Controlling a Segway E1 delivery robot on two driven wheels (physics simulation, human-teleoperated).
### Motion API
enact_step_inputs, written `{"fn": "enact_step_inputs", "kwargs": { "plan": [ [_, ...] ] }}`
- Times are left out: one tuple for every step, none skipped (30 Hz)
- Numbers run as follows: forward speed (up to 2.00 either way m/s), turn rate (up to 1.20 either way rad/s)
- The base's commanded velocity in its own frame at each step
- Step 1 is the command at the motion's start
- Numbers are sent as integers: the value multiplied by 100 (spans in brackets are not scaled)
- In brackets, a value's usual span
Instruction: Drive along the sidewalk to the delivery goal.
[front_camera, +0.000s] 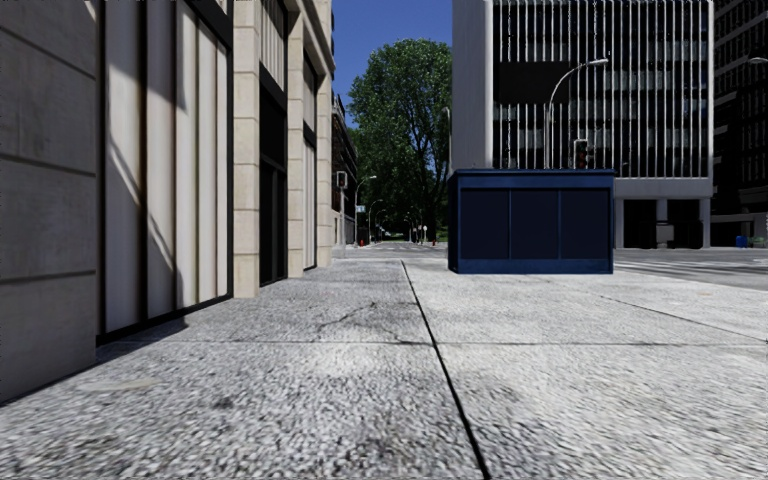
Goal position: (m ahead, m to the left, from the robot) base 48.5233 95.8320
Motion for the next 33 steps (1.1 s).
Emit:
{"fn": "enact_step_inputs", "kwargs": {
  "plan": [
    [200,0],
    [200,0],
    [200,0],
    [200,0],
    [200,0],
    [200,0],
    [200,0],
    [200,0],
    [200,0],
    [200,0],
    [200,0],
    [200,0],
    [200,0],
    [200,0],
    [200,0],
    [200,0],
    [200,0],
    [200,0],
    [200,0],
    [200,0],
    [200,0],
    [200,0],
    [200,0],
    [200,0],
    [200,0],
    [200,0],
    [200,0],
    [200,0],
    [200,0],
    [200,0],
    [200,0],
    [200,0],
    [200,0]
  ]
}}
